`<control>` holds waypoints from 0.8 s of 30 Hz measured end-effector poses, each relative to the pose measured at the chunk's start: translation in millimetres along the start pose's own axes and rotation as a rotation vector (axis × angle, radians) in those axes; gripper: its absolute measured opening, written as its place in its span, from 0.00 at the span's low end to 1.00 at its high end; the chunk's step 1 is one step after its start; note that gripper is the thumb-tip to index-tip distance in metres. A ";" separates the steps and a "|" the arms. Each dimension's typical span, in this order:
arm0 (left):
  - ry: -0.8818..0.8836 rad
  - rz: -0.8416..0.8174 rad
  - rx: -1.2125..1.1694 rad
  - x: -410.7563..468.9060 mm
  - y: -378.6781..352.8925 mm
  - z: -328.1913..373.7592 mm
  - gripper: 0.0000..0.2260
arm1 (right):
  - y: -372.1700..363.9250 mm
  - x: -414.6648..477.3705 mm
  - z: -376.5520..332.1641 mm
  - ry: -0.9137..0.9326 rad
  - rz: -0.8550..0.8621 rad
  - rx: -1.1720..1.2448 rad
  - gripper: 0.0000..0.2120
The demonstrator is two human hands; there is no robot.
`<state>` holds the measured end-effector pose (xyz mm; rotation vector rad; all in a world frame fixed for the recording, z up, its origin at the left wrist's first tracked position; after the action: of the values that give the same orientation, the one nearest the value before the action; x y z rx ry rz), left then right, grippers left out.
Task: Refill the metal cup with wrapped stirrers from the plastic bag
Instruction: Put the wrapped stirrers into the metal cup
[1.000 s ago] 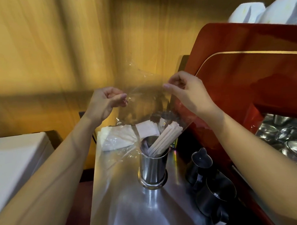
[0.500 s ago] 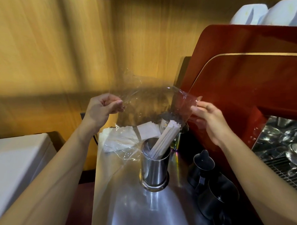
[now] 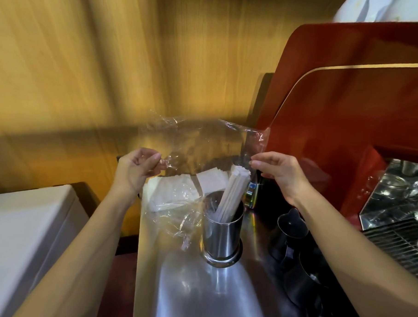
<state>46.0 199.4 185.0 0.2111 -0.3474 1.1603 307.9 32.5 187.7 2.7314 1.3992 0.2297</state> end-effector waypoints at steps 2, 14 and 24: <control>0.036 0.021 -0.027 -4.2 3.4 -7.3 0.00 | -4.8 0.9 0.9 -0.005 -0.007 -0.024 0.02; 0.179 0.008 -0.002 -11.3 16.3 -31.0 0.03 | -17.1 10.3 -18.4 0.166 -0.011 -0.011 0.02; 0.025 0.041 -0.008 18.0 20.0 13.2 0.02 | -16.3 20.3 -72.6 0.318 0.051 0.004 0.06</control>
<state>31.8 218.1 203.6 0.1832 -0.3359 1.2006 294.7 57.7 259.5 2.8296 1.3938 0.6925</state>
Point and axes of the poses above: each hand's wrist, its own x-axis towards the middle knuckle, its own y-axis out of the back of the hand, z = x × y, the point moved 3 cm from there along x, towards the middle knuckle, and after that the axes turned 4 degrees about -y, right-handed, at the moved point
